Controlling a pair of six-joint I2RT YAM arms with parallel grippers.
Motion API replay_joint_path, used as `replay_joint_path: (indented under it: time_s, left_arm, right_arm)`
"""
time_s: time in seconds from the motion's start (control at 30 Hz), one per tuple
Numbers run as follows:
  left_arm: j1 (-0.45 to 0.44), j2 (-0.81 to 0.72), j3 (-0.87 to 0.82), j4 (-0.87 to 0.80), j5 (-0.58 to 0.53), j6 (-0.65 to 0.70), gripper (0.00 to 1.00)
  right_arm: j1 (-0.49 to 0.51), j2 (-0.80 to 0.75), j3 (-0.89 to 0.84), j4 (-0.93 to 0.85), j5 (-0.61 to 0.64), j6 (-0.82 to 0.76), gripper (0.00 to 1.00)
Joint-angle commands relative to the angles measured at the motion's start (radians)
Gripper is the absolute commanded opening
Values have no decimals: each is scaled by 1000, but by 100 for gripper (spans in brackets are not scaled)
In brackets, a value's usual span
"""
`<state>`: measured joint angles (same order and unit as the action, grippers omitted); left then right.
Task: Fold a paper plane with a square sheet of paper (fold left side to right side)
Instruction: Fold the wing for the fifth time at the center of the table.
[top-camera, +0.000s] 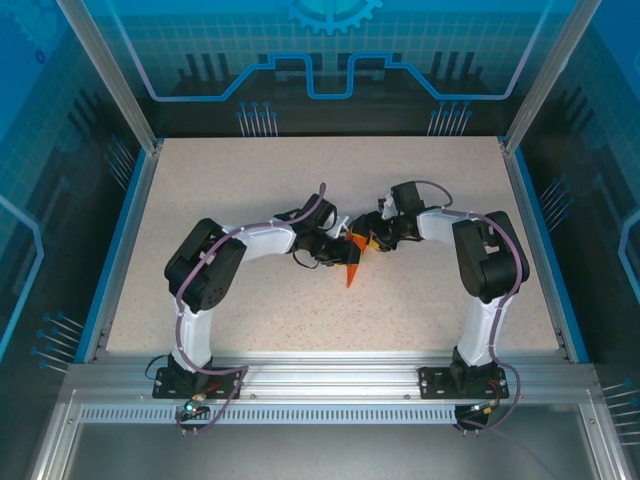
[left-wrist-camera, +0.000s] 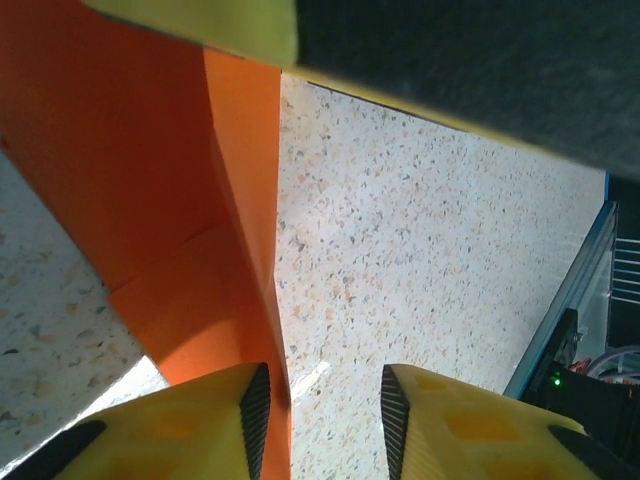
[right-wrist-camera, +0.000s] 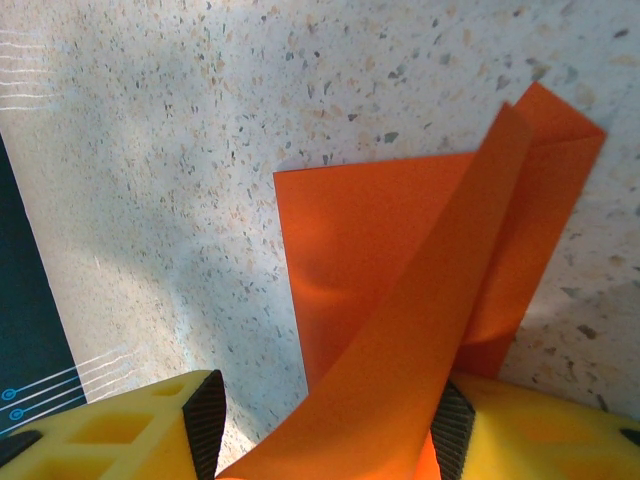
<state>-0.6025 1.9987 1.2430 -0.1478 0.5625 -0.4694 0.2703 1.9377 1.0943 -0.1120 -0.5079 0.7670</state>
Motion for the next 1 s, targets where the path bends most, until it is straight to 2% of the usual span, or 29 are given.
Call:
replay_joint_path:
  time_s: [0.0, 0.37, 0.77, 0.87, 0.97]
  left_arm:
    - [-9, 30, 33, -33, 11, 18, 34]
    - [-11, 65, 64, -58, 12, 20, 31]
    - [-11, 64, 58, -52, 10, 18, 7]
    - [-10, 64, 54, -47, 14, 18, 7]
    - [-10, 63, 55, -42, 24, 19, 13]
  right_arm:
    - [8, 34, -3, -69, 16, 1, 59]
    - [9, 31, -5, -68, 16, -2, 59]
    - [6, 33, -6, -76, 19, -8, 59]
    - [7, 32, -8, -76, 19, -9, 58]
    - [7, 33, -8, -76, 19, -9, 59]
